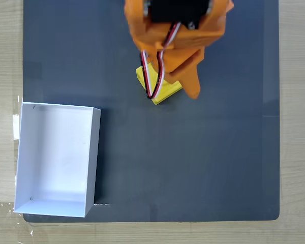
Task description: Grasp a yellow block and put it in the box
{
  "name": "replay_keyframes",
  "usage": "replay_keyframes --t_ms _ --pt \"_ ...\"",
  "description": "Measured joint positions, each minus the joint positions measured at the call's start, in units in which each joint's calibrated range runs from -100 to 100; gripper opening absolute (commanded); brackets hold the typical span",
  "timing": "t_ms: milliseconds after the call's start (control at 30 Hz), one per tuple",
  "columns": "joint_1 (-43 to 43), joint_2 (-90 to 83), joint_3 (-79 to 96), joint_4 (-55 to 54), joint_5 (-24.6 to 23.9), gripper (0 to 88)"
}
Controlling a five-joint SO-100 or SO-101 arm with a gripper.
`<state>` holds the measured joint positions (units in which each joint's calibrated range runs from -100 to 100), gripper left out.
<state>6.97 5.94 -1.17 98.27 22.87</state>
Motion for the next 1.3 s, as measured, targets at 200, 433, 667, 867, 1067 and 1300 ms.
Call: replay_keyframes --t_ms 200,433,667,867,1067,1300 --pt "-0.09 6.83 -0.09 -2.68 0.00 45.8" --pt "-0.09 13.32 -0.09 -8.74 0.00 43.2" --pt "0.36 14.16 -0.09 -10.39 0.00 26.4" --pt "0.00 14.16 -0.81 -10.73 -0.05 21.3" --pt "0.00 12.31 -3.88 -10.30 -0.11 21.3" --pt "1.44 3.71 -14.54 -13.15 -0.58 20.8"
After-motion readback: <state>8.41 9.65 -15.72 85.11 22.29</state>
